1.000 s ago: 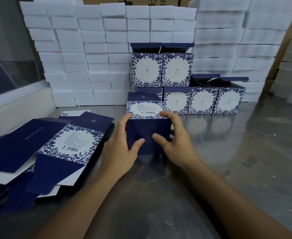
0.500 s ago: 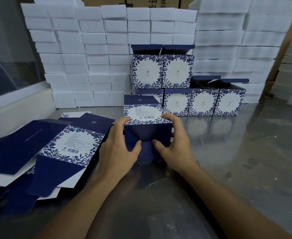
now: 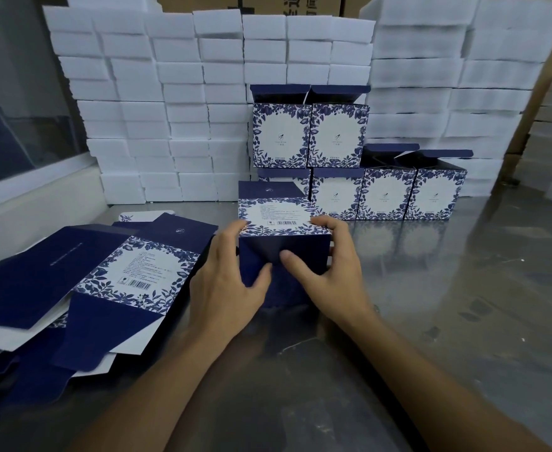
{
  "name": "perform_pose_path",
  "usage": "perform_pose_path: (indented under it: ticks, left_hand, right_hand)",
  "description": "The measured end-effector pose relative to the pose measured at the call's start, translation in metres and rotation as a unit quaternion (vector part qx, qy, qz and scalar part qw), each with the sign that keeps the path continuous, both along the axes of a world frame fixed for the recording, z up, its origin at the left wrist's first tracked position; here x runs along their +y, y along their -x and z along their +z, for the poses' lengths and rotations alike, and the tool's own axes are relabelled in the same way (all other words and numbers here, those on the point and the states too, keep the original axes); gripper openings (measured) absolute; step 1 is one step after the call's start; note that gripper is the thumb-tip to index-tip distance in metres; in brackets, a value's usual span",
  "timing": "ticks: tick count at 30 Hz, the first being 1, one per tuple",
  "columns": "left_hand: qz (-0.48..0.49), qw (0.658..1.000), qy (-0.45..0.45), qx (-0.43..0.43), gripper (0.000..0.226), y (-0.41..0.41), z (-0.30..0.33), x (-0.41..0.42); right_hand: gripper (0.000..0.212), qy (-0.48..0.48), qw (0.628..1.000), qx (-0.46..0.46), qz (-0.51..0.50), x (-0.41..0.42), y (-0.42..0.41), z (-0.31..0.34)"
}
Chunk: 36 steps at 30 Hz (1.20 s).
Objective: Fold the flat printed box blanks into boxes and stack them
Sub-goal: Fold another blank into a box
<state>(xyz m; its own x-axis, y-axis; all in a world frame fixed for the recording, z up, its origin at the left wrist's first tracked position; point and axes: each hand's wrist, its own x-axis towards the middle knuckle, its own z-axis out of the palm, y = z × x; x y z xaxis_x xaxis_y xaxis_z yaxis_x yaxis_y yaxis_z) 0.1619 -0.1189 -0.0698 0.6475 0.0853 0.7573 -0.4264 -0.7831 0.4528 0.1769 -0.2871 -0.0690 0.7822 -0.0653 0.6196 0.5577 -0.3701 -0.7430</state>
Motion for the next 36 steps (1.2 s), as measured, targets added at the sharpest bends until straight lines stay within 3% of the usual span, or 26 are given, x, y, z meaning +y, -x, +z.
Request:
perform_pose_path:
  ticks: [4, 9, 15, 18, 21, 24, 29, 36]
  left_hand:
    - [-0.049, 0.997, 0.05, -0.019, 0.063, 0.004, 0.004, -0.002]
    - [-0.12, 0.986, 0.11, -0.042, 0.049, 0.005, 0.007, -0.003]
    - [-0.079, 0.979, 0.186, -0.027, 0.013, -0.006, 0.003, -0.001]
    - [-0.078, 0.962, 0.257, 0.04, 0.031, -0.008, 0.003, 0.0]
    - [-0.108, 0.916, 0.368, 0.119, 0.049, -0.011, 0.003, 0.0]
    - [-0.14, 0.891, 0.418, 0.109, 0.053, -0.01, 0.006, 0.001]
    - [-0.154, 0.912, 0.379, 0.037, 0.053, -0.007, 0.006, 0.002]
    - [-0.116, 0.94, 0.314, 0.073, 0.065, -0.011, -0.001, 0.003]
  right_hand:
    - [0.031, -0.059, 0.998, -0.003, -0.006, 0.002, 0.001, 0.003]
    - [0.033, -0.147, 0.989, 0.011, -0.033, 0.001, -0.005, 0.002]
    - [0.011, -0.154, 0.988, -0.023, -0.013, 0.004, -0.002, 0.005]
    - [0.006, -0.118, 0.991, -0.066, -0.014, 0.002, 0.003, 0.01]
    - [0.008, -0.11, 0.991, -0.072, -0.005, 0.003, 0.006, 0.013]
    - [0.015, -0.098, 0.992, -0.081, 0.006, 0.002, 0.006, 0.012]
    - [0.021, -0.058, 0.997, -0.048, -0.01, -0.002, 0.0, 0.005]
    - [0.04, -0.016, 0.992, 0.112, -0.046, -0.012, -0.007, -0.007]
